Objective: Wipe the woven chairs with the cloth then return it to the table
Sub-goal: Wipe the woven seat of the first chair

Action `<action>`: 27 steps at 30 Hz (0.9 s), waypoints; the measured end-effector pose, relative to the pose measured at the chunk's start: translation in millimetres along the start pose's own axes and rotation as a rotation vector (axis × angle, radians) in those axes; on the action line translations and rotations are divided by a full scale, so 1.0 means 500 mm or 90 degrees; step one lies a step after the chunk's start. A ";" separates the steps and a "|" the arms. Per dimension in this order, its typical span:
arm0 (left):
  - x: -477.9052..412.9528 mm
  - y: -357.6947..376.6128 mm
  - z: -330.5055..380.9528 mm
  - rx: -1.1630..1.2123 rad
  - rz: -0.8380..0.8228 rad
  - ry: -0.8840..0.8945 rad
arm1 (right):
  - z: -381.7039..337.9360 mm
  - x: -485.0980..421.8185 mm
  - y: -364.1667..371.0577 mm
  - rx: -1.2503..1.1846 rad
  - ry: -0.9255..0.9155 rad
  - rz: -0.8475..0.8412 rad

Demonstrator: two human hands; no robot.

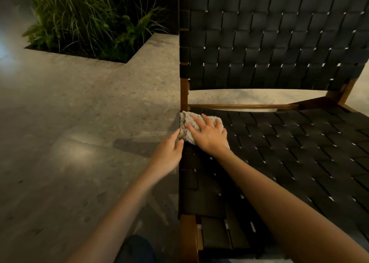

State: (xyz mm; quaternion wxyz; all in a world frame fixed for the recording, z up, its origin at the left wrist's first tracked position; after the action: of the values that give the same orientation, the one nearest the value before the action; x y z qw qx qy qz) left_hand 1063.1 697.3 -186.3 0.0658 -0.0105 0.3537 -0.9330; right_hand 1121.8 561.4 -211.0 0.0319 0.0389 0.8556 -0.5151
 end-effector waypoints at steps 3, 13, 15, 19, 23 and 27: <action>-0.040 0.023 0.000 -0.025 0.005 -0.013 | 0.007 -0.072 0.020 0.010 0.007 0.010; -0.076 0.053 -0.019 -0.002 -0.003 -0.008 | 0.022 -0.182 0.044 0.055 -0.020 0.017; -0.072 0.054 -0.019 0.010 -0.021 -0.018 | 0.017 -0.171 0.038 0.058 -0.049 0.027; -0.039 0.033 -0.029 0.074 -0.025 -0.055 | 0.014 -0.113 0.020 0.033 -0.076 0.017; 0.015 -0.006 -0.045 0.063 -0.006 -0.054 | 0.006 -0.023 -0.016 0.005 -0.061 0.008; 0.057 -0.039 -0.028 0.056 0.026 -0.021 | -0.016 0.093 -0.061 -0.011 -0.083 -0.034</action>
State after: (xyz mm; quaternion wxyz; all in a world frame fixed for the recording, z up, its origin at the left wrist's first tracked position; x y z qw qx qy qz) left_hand 1031.6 717.1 -184.6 0.0912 -0.0157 0.3111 -0.9459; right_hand 1072.5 556.1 -184.9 0.0739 -0.0175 0.8567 -0.5102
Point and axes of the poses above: each hand's wrist, its own x-axis away from the middle knuckle, its own y-axis out of the palm, z = x × y, the point moved 6 cm from there along -x, towards the middle knuckle, and after that the axes turned 15 degrees about z, right-handed, at the moved point
